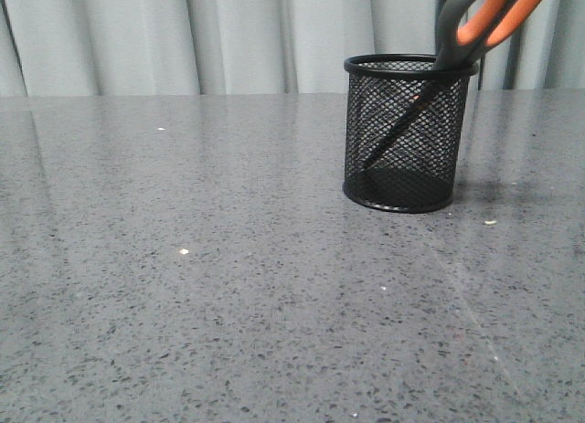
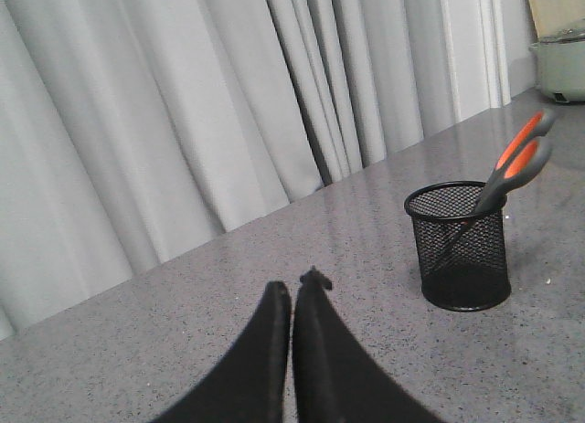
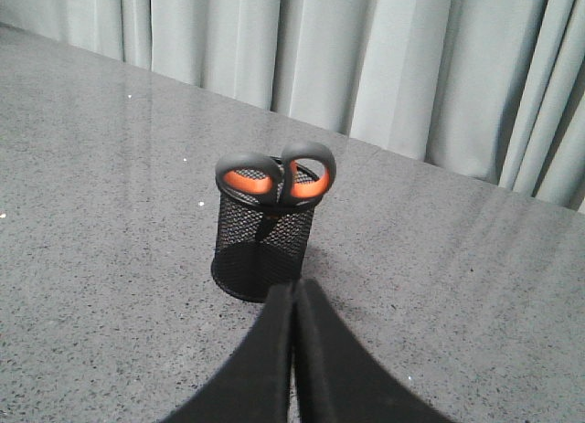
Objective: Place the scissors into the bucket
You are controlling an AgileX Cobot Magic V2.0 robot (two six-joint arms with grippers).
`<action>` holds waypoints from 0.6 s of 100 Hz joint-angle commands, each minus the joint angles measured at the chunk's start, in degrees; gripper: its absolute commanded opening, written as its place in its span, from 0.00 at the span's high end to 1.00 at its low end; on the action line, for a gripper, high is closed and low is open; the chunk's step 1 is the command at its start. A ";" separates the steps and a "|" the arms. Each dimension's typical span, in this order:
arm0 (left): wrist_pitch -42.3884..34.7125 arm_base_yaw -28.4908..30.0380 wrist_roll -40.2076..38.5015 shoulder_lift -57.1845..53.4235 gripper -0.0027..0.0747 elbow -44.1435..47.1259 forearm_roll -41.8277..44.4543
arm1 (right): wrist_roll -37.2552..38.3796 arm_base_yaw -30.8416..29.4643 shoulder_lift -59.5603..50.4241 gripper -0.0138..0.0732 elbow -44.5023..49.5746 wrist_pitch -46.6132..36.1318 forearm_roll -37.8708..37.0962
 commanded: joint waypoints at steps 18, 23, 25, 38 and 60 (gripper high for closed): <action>-5.13 -0.14 -0.62 0.71 0.99 -0.25 1.50 | -0.01 -0.18 1.46 0.89 -1.25 -4.93 0.81; -4.69 -0.14 -0.51 0.71 0.99 0.50 3.54 | -0.01 -0.18 1.46 0.89 -1.25 -4.93 0.81; -4.69 -0.14 -0.51 0.71 0.99 1.05 5.26 | -0.01 -0.18 1.46 0.89 -1.25 -4.93 0.81; -9.35 2.82 -0.39 0.46 0.99 8.49 6.66 | -0.01 -0.18 1.46 0.89 -1.25 -4.93 0.81; -15.76 13.67 -1.16 -1.21 0.99 21.86 -3.29 | -0.01 -0.18 1.46 0.89 -1.25 -4.93 0.81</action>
